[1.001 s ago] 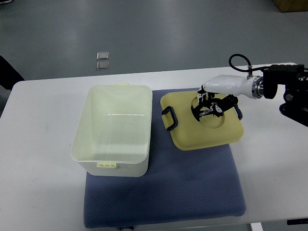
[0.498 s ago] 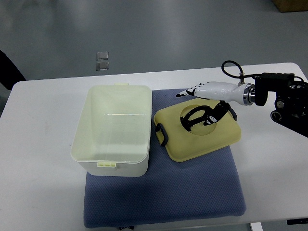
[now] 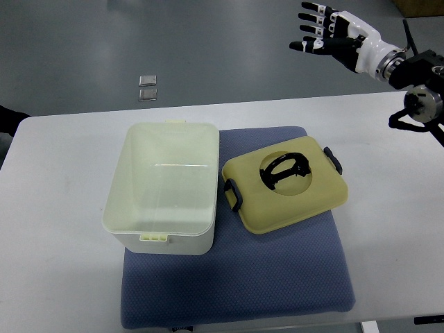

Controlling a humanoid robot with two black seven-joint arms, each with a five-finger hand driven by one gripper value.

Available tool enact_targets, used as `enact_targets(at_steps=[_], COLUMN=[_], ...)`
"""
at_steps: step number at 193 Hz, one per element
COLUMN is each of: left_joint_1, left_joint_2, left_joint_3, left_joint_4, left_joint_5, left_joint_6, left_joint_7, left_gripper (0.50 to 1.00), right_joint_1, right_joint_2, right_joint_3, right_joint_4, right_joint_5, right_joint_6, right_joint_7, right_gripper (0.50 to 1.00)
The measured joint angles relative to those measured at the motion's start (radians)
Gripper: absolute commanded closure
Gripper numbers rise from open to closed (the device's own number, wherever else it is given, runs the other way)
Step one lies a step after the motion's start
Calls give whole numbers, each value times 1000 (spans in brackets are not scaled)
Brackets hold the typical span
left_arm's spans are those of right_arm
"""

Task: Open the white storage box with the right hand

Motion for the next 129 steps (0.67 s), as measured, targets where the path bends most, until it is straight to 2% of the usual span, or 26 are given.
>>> enact_targets(at_steps=[22,37,58,77,102,129], left_joint_1=[0,0,0,0,0,0], left_joint_2=[0,0,0,0,0,0], left_joint_3=[0,0,-1,-1,-1,-1], left_joint_4=[-1,-1,-1,0,0,0], left_joint_5=[1,1,1,0,0,0], left_joint_6=[0,0,0,0,0,0], left_joint_7=[0,0,0,0,0,0], left_gripper=[500,500,500,500,500,500], right_joint_1=[-15,-38,-85,-132,-163,-178], right_joint_2=[18,61,119,165,248,271], right_joint_3=[10,24,68,106,143,158], right_joint_4=[-36,-54,-66,-91,-132,-142], right_joint_5=[346,527,558,559,559,558], right_joint_6=[-58,-62,-32,28,90,99], right_joint_7=[-16,28,124,173,187,188], right_gripper=[574,572,572,572,572,572])
